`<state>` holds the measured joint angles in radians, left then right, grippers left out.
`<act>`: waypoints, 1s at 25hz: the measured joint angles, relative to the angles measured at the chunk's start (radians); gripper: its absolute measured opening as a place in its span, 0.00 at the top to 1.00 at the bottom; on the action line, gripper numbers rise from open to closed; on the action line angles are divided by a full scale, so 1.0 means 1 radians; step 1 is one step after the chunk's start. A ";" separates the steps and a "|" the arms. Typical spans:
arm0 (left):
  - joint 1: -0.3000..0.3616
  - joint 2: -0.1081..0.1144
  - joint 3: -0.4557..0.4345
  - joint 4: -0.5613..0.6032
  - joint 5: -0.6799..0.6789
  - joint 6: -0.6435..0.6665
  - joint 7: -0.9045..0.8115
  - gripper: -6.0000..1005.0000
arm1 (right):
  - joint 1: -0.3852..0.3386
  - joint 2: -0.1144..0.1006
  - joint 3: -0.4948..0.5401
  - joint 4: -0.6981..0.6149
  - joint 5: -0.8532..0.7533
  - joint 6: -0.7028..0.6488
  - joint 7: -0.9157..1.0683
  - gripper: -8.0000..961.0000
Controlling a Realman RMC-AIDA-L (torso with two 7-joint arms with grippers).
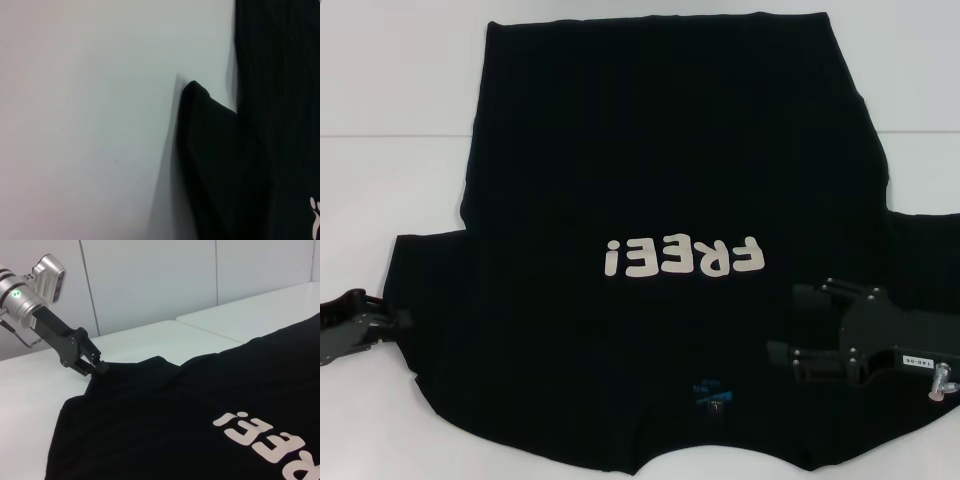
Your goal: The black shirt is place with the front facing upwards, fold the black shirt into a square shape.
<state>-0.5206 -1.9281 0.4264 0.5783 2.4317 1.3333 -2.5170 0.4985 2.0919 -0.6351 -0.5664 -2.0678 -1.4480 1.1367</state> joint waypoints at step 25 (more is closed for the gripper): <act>0.019 0.025 -0.012 0.033 -0.019 -0.046 0.052 0.96 | -0.009 0.001 0.028 0.000 0.001 -0.005 0.002 0.04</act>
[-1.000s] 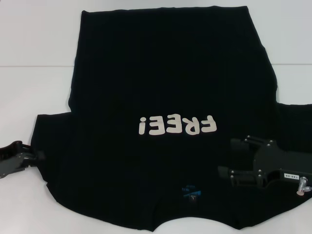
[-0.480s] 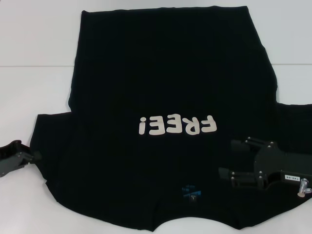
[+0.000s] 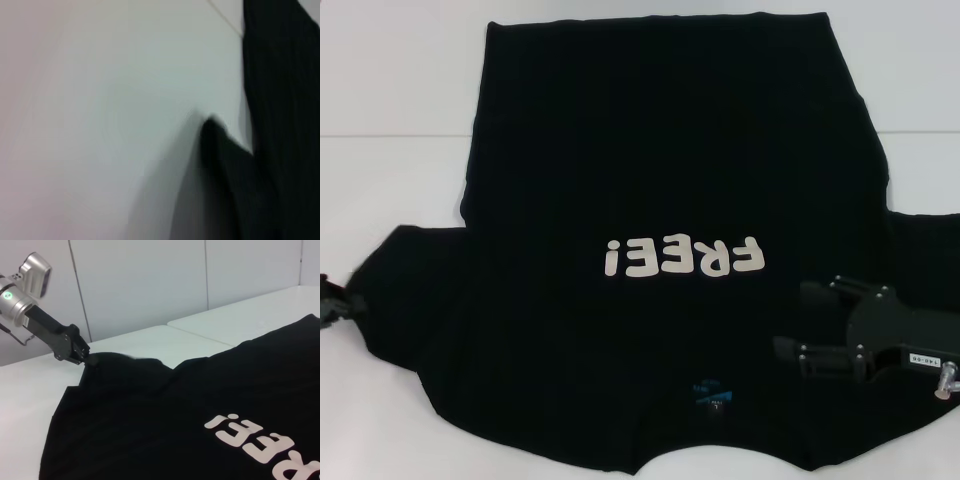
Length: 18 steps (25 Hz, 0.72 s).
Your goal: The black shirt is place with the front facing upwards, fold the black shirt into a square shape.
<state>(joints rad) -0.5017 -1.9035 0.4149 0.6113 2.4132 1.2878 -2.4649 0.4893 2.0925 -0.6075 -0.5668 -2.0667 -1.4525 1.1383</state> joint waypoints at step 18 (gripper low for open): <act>-0.038 0.020 0.002 0.045 0.006 0.030 -0.018 0.96 | 0.000 0.003 0.011 0.009 0.001 -0.009 0.000 0.04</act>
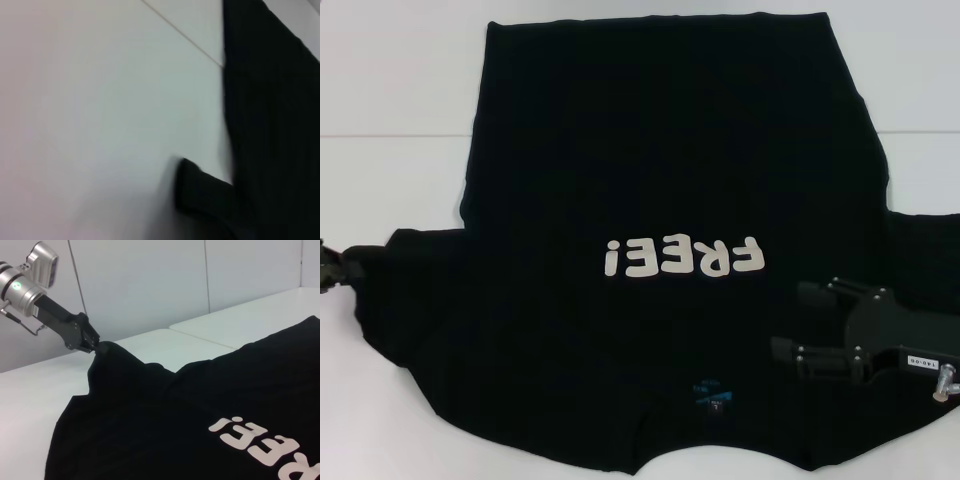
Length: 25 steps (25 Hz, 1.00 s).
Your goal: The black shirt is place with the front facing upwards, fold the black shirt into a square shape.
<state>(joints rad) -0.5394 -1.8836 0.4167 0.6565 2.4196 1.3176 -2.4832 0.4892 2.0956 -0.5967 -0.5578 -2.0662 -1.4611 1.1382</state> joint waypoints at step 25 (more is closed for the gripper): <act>-0.132 -0.155 0.017 -0.028 -0.046 0.051 0.005 0.95 | -0.005 0.000 -0.005 0.011 0.000 -0.024 0.000 0.04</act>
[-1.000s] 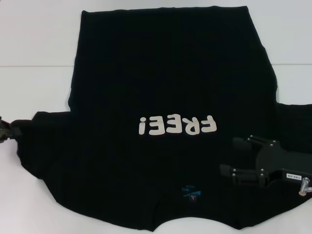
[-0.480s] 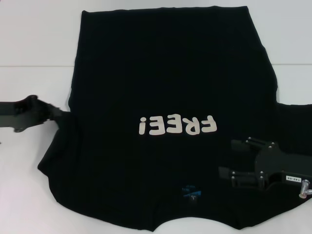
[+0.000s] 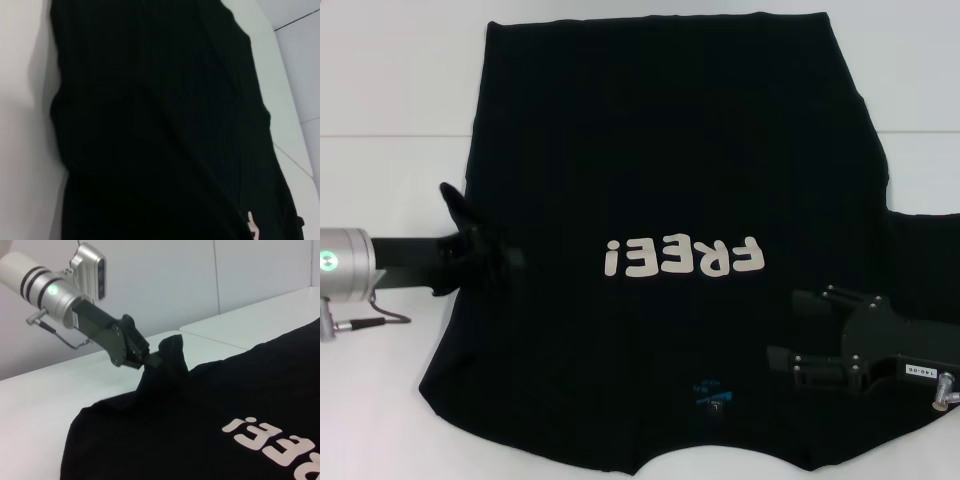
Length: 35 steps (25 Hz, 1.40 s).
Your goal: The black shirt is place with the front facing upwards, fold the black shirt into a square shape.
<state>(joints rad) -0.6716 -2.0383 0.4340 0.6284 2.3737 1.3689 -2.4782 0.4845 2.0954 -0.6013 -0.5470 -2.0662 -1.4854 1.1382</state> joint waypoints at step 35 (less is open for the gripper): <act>0.233 -0.061 0.243 -0.005 -0.328 0.288 1.194 0.07 | -0.027 -0.071 0.107 -0.289 -0.101 -0.006 0.781 0.04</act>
<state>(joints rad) -0.4389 -2.0991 0.6774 0.6239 2.0458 1.6565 -1.2842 0.4572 2.0247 -0.4942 -0.8357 -2.1669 -1.4918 1.9192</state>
